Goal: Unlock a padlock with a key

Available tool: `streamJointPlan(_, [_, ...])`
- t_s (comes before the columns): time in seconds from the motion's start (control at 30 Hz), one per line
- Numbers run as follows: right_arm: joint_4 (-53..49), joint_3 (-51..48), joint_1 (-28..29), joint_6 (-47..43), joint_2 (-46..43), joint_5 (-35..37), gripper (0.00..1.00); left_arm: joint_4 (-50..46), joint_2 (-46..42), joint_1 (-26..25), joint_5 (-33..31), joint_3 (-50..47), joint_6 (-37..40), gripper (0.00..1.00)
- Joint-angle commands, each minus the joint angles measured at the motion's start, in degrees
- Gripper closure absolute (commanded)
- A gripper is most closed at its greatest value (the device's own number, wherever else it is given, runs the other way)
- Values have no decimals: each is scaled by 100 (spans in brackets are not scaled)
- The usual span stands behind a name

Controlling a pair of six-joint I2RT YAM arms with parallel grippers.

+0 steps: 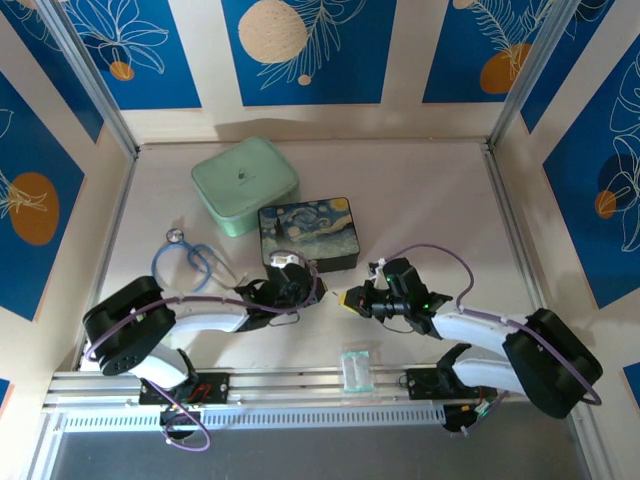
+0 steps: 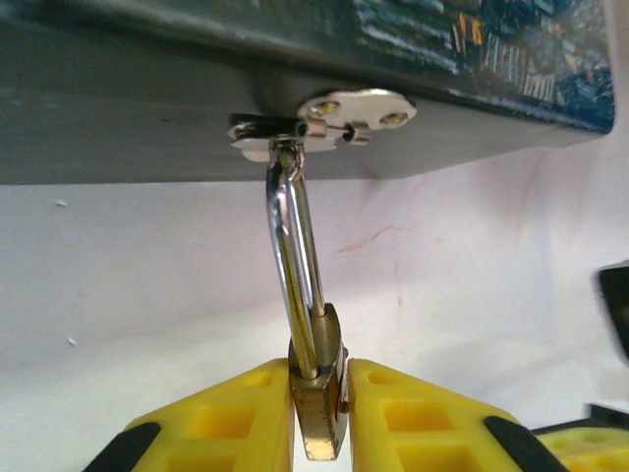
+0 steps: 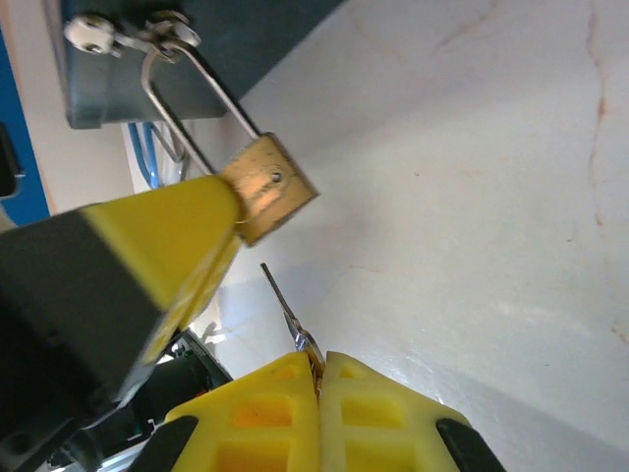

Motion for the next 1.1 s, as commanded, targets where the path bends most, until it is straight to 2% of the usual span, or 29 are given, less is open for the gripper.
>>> streamJointPlan(0.0, [483, -76, -25, 198, 251, -314, 100, 214, -54, 57, 234, 5, -261, 81])
streamJointPlan(0.3, [545, -98, -57, 245, 295, -464, 100, 875, 231, 66, 362, -223, -714, 89])
streamJointPlan(0.5, [1295, -256, -336, 577, 796, -935, 100, 992, 224, 62, 324, -240, -866, 100])
streamJointPlan(0.73, [1293, -246, -554, 629, 930, -1173, 100, 999, 153, 62, 294, -290, -972, 100])
streamJointPlan(0.9, [1937, -355, -838, 849, 1361, -1667, 100, 1202, 134, 64, 310, -352, -1171, 100])
streamJointPlan(1.07, [2326, -321, -852, 979, 1774, -1872, 100, 1323, 109, 57, 303, -386, -1319, 100])
